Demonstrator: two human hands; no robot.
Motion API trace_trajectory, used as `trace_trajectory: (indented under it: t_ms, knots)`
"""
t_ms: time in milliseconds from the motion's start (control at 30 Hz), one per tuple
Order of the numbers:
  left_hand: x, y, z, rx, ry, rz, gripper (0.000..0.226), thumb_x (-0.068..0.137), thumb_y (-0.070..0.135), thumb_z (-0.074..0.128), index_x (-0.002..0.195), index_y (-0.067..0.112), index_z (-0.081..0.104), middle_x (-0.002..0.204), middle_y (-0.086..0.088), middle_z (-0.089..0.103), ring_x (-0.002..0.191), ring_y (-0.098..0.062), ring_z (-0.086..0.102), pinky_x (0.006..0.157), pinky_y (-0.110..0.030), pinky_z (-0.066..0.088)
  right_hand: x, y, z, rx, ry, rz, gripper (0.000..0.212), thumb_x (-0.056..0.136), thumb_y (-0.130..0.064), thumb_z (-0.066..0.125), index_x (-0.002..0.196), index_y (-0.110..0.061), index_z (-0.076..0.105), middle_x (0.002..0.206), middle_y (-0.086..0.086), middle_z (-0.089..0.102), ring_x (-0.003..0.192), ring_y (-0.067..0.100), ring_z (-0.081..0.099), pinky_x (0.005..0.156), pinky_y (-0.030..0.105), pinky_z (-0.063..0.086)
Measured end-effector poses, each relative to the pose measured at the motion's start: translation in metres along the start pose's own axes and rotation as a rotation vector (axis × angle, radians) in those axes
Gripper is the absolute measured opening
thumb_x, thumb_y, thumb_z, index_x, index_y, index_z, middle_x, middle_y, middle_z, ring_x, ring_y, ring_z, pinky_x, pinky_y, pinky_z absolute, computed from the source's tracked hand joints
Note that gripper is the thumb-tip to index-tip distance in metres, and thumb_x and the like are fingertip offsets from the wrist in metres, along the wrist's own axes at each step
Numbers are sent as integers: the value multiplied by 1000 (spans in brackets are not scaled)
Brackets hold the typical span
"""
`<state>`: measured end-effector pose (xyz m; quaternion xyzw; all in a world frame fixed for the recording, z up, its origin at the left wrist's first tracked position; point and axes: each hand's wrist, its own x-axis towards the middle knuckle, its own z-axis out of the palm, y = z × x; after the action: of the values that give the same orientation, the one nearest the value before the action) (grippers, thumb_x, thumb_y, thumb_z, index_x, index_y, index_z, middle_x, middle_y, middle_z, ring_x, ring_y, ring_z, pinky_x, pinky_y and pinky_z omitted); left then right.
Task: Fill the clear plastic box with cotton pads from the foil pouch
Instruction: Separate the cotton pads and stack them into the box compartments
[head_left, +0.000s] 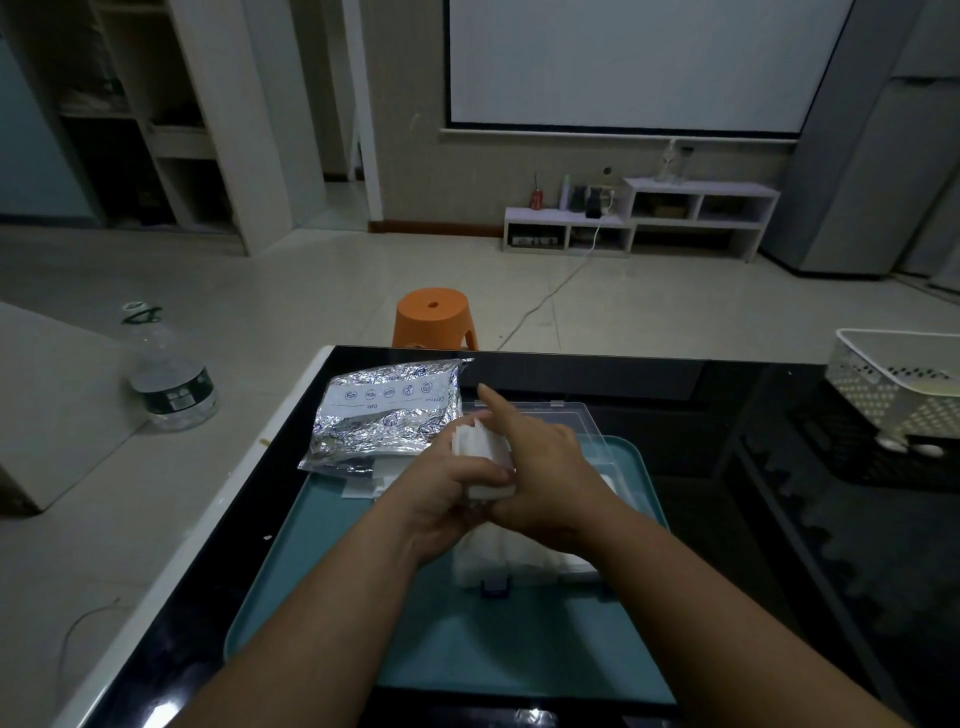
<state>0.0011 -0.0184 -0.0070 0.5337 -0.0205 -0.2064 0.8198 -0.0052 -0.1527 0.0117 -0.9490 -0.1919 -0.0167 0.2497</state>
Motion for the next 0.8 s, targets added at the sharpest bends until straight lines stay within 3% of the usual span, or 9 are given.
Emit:
trace_trajectory:
  t_ms: [167,300,433,533,600,700,800]
  knots:
    - [4,0,0,21,1,16,63,64,-15,57,118,16,54,97,-15,62,86,-29,62,56,-31,51,1,-1,1,27,-30,8,117,71,-36,81,153,-38,-2,154,-7,34,143,18,25,118,39,10]
    - [4,-5,1,23,40,-24,50,79,-13,48,123,11,54,89,-11,66,78,-25,65,59,-31,49,-2,-2,0,35,-23,50,112,72,-39,79,152,-42,1,147,-4,41,138,22,29,116,38,16]
    - [6,-5,-1,10,81,-19,51,76,-16,45,122,4,53,83,-11,65,73,-25,64,57,-30,48,1,-1,5,27,-5,20,110,71,-37,77,153,-39,4,146,-1,44,136,20,35,114,35,17]
    - [5,-3,3,9,137,-2,45,76,-19,40,110,7,54,73,-9,65,61,-21,65,48,-25,48,-1,-1,1,96,-31,16,108,72,-24,75,154,-35,6,149,0,40,138,22,34,116,41,22]
    - [6,-3,3,-21,206,-15,41,79,-18,40,112,4,52,73,-13,68,58,-23,67,46,-27,52,-4,1,-3,174,-49,78,104,72,-12,71,154,-34,10,150,-1,37,139,22,31,115,46,28]
    - [11,-5,-3,-41,312,-39,38,83,-14,45,121,-10,48,89,-24,65,63,-27,69,55,-35,60,-4,15,1,59,8,257,80,76,-8,63,146,-31,31,145,-1,41,134,23,36,112,46,33]
    - [14,-6,-7,-42,376,-70,35,86,-8,49,119,-19,49,92,-27,65,60,-24,71,58,-34,60,0,30,12,-186,-28,510,48,82,-9,60,128,-23,55,126,4,55,112,24,54,96,40,49]
